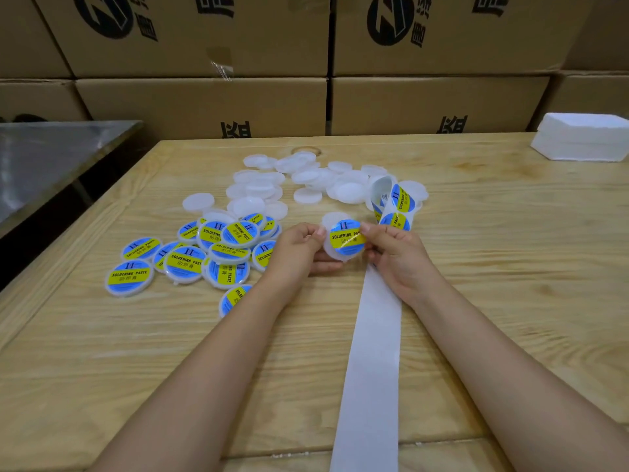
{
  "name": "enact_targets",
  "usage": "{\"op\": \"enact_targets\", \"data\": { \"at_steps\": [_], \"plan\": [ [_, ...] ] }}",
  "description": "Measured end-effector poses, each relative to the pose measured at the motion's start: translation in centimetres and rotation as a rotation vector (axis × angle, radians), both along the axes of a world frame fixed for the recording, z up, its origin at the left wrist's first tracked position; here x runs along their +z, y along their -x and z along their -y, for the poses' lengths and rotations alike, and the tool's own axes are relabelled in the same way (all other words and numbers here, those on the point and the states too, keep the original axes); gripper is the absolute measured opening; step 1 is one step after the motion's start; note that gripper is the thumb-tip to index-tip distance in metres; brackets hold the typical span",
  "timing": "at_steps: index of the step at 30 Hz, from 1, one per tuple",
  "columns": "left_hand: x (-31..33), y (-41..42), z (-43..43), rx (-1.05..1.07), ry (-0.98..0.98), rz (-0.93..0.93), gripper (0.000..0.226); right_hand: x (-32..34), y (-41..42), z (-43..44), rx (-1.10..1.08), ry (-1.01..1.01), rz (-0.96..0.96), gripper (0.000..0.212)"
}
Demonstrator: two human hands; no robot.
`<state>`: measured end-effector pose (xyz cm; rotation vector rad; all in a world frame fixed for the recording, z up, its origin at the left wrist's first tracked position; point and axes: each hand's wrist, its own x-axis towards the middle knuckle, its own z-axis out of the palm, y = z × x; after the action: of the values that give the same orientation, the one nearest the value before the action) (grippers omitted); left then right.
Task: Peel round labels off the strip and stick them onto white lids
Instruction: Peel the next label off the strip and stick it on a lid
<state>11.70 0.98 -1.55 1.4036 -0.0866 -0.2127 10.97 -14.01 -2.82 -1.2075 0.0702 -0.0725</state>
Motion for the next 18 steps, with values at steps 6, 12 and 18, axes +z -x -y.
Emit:
{"op": "enact_targets", "data": {
  "at_steps": [6, 12, 18],
  "plan": [
    [-0.03, 0.20, -0.05, -0.028, 0.014, 0.011, 0.020, -0.14, -0.08, 0.09, 0.010, -0.005, -0.024, 0.010],
    [-0.14, 0.19, -0.09, -0.028, 0.011, 0.026, 0.018, -0.02, -0.10, -0.02, -0.014, -0.007, -0.031, 0.011],
    [-0.22, 0.14, -0.01, -0.022, 0.004, 0.036, 0.017, -0.11, -0.15, -0.21, -0.044, 0.036, -0.033, 0.013]
  ]
}}
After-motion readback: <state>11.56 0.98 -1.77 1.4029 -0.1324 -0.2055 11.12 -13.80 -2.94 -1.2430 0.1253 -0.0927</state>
